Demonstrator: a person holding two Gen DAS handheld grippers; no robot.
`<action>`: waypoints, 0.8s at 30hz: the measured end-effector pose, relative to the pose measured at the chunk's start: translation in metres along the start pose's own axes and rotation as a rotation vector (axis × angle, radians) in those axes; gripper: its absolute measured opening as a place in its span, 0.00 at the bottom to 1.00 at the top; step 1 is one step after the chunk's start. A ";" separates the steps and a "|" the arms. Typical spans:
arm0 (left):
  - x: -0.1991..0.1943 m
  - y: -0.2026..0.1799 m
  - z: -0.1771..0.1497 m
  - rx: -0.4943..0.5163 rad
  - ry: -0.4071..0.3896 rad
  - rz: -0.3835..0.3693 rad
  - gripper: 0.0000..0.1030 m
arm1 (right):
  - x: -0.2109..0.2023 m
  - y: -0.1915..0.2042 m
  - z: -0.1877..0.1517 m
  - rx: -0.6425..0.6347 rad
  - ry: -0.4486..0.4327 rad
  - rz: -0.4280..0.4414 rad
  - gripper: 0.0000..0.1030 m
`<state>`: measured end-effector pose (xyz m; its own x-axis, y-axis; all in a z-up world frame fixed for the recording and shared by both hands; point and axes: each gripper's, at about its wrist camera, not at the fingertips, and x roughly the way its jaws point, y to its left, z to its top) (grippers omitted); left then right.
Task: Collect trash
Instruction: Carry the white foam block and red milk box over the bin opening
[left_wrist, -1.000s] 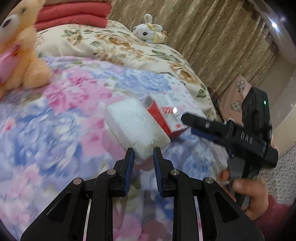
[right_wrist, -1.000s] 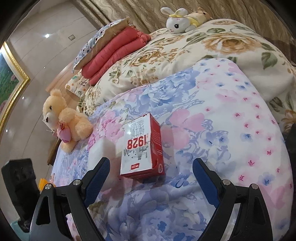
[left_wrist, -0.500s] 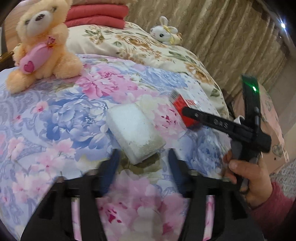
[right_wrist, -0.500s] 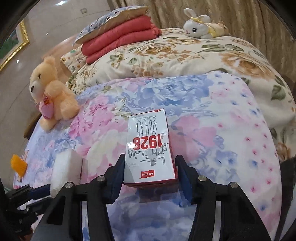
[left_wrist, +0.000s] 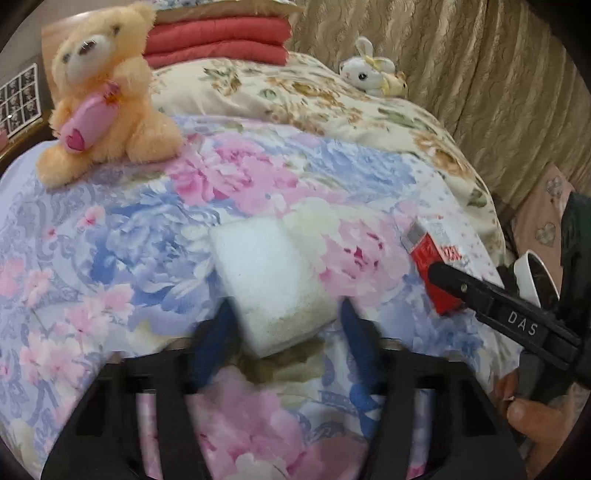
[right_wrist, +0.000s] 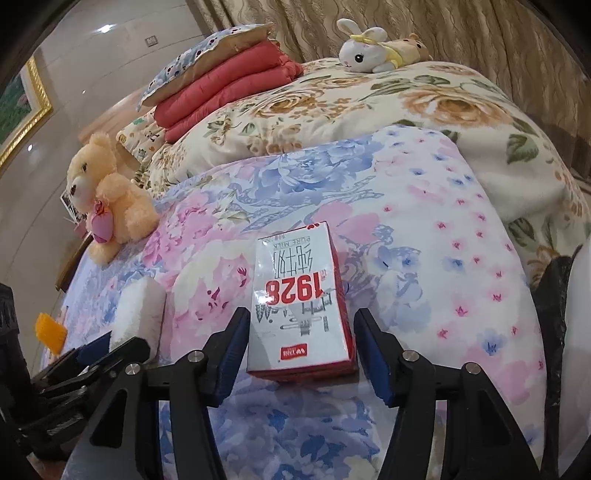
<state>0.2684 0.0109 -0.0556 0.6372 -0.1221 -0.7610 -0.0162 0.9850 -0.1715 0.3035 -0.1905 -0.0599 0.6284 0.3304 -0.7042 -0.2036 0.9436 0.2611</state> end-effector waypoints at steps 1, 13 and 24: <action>0.000 0.001 -0.001 0.002 -0.004 -0.001 0.48 | 0.001 0.001 0.000 -0.009 -0.001 -0.005 0.58; -0.031 -0.026 -0.019 0.075 -0.030 -0.135 0.45 | -0.039 -0.005 -0.017 -0.002 -0.053 0.022 0.52; -0.042 -0.074 -0.040 0.154 0.004 -0.238 0.45 | -0.090 -0.037 -0.044 0.094 -0.102 0.035 0.52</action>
<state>0.2118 -0.0614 -0.0361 0.6058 -0.3523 -0.7134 0.2507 0.9355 -0.2491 0.2212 -0.2546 -0.0355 0.6960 0.3547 -0.6243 -0.1584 0.9239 0.3483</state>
